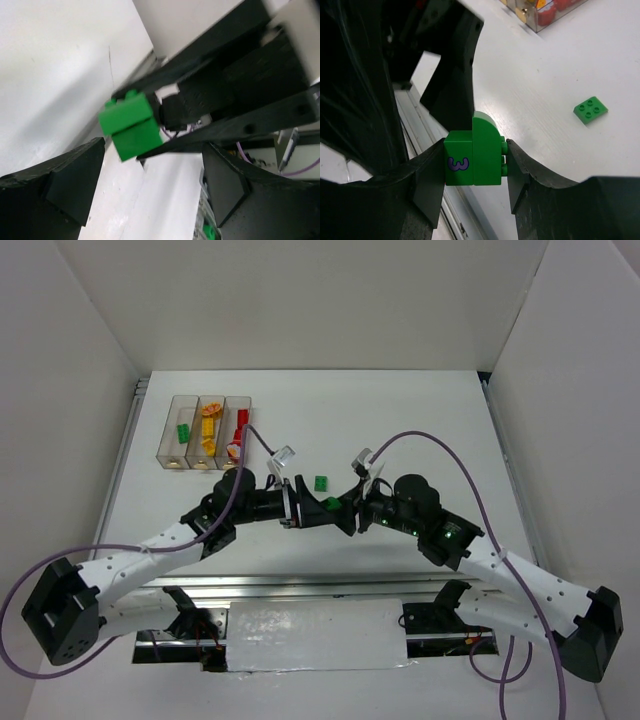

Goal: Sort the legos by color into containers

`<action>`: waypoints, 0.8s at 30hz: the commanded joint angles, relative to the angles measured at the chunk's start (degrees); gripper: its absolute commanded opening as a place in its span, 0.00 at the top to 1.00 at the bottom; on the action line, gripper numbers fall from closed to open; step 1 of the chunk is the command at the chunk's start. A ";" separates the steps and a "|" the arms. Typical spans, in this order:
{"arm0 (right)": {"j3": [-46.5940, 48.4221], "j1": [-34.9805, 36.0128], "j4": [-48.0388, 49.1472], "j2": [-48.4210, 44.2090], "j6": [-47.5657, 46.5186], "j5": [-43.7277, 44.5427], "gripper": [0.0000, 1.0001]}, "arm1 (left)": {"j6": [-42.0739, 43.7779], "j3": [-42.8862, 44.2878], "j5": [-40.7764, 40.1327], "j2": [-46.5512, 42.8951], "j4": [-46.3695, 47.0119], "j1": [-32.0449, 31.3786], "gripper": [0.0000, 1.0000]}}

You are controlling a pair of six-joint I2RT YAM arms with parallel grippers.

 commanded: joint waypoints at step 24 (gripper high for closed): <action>-0.75 4.37 6.30 -3.51 -2.34 0.86 1.00 | -2.81 2.16 -8.59 -4.53 1.06 -0.74 0.15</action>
